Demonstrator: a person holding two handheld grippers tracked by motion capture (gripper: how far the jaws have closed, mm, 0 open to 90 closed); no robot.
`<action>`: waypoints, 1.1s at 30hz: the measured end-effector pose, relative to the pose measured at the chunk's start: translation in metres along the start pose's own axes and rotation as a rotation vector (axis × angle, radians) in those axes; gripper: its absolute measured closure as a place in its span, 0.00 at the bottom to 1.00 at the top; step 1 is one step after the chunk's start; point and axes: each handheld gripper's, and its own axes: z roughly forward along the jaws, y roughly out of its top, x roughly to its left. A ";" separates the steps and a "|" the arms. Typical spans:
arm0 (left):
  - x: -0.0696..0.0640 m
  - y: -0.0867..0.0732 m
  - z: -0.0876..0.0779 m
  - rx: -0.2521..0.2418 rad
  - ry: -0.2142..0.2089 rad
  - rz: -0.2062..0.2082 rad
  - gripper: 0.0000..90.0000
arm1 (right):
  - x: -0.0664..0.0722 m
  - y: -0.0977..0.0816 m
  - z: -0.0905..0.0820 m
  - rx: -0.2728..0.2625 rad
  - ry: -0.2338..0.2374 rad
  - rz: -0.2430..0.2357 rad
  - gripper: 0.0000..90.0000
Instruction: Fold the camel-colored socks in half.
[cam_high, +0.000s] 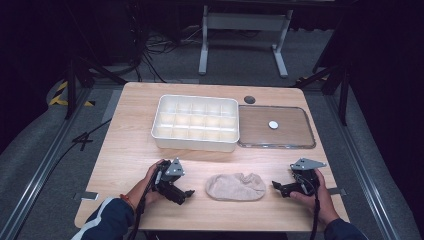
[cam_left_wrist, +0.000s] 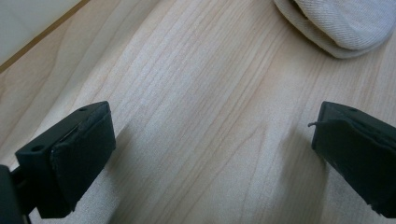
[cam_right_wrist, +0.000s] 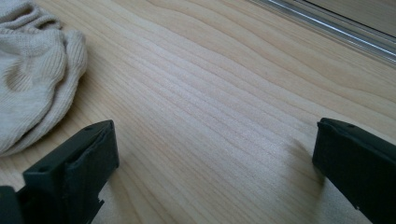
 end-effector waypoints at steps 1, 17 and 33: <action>0.000 0.000 0.000 0.000 0.000 0.000 0.00 | 0.000 0.000 0.000 0.000 0.000 0.000 0.01; 0.004 -0.004 -0.003 -0.001 -0.007 0.015 0.00 | -0.001 0.000 -0.002 -0.006 0.008 -0.017 0.09; 0.005 -0.004 -0.004 0.000 -0.010 0.016 0.00 | -0.001 0.001 -0.012 -0.059 0.019 -0.017 0.35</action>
